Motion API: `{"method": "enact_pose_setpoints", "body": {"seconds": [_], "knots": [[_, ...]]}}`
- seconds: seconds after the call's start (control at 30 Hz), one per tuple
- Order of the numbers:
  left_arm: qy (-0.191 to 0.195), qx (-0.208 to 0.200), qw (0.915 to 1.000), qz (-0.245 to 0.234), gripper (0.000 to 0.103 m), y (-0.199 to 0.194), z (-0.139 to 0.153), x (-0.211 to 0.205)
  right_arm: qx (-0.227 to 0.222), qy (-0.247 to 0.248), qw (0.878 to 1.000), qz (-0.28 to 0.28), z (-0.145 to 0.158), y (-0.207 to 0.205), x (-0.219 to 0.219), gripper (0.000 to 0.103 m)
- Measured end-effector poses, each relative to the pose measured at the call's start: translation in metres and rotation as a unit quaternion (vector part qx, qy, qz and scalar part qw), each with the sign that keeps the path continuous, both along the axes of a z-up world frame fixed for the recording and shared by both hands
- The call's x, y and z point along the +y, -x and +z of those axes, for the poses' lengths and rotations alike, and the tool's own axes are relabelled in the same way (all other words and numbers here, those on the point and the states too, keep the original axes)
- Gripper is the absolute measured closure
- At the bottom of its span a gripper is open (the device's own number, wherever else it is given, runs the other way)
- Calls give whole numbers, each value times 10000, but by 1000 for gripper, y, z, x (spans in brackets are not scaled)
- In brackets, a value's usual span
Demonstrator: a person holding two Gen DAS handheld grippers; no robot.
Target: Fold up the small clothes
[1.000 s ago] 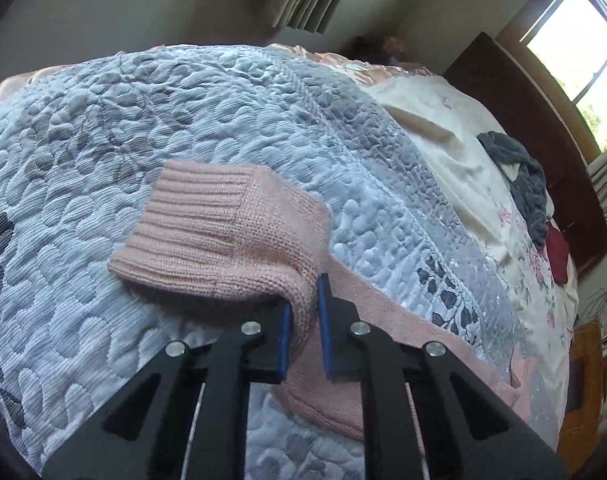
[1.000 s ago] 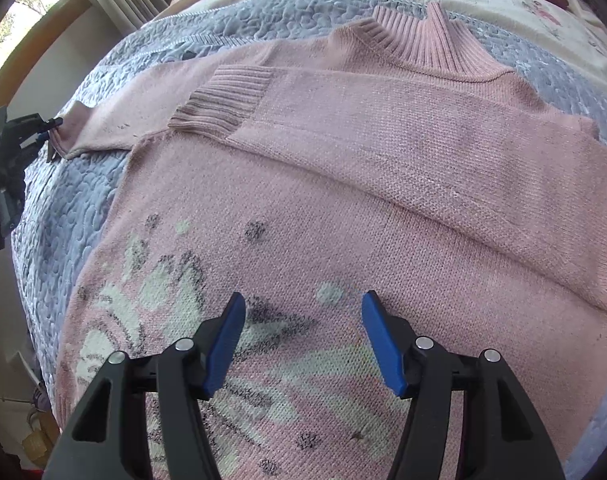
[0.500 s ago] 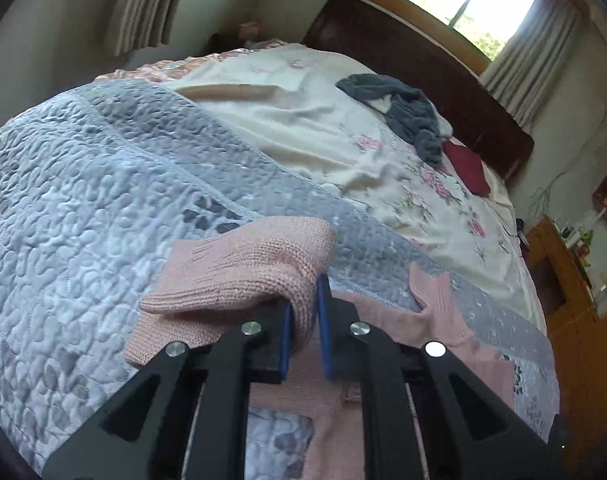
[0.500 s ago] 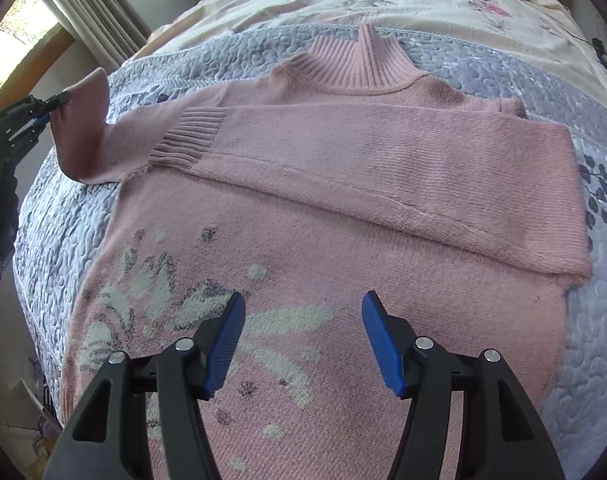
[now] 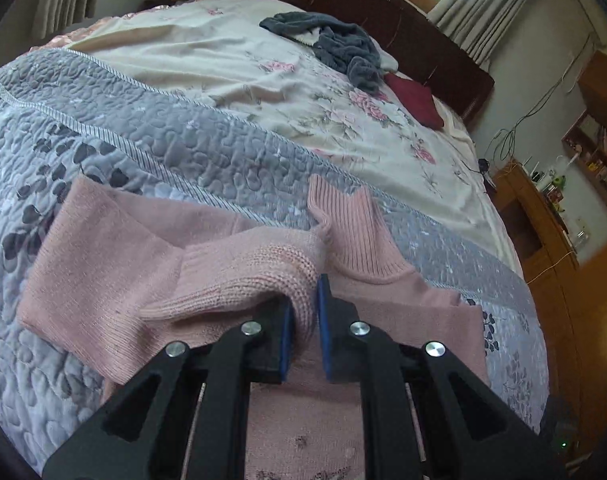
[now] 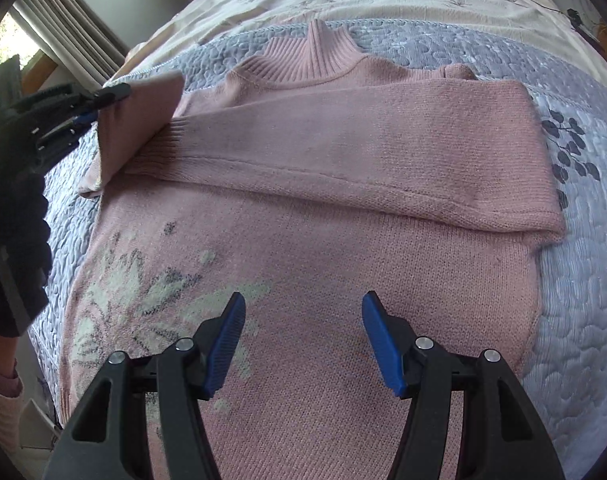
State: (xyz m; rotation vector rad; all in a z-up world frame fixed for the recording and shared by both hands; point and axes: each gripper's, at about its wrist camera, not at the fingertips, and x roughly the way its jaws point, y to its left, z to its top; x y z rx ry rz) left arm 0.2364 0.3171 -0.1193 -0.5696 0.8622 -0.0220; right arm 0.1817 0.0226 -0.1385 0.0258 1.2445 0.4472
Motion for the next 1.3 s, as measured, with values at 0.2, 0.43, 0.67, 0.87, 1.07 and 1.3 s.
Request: {"method": "enact_pose_setpoints", "body": {"seconds": [0.2, 0.43, 0.67, 0.87, 1.07, 1.3], "knots": [[59, 419, 9991, -66, 93, -2, -41, -21, 98, -5, 9999, -103, -8, 1, -12, 42], [119, 756, 9970, -97, 89, 0, -72, -26, 159, -44, 9997, -185, -13, 1, -15, 42], [226, 858, 9956, -300, 82, 12, -65, -22, 225, -30, 9995, -213, -15, -3, -14, 41], [-346, 458, 9981, -201, 68, 59, -18, 25, 176, -203, 9996, -98, 6, -15, -1, 41], [-1008, 743, 9912, 439, 67, 37, -15, 90, 126, -470, 9986, 209, 31, -44, 47, 41], [-919, 1299, 9867, 344, 68, 23, -66, 110, 618, -751, 9950, 219, 18, -80, 90, 41]]}}
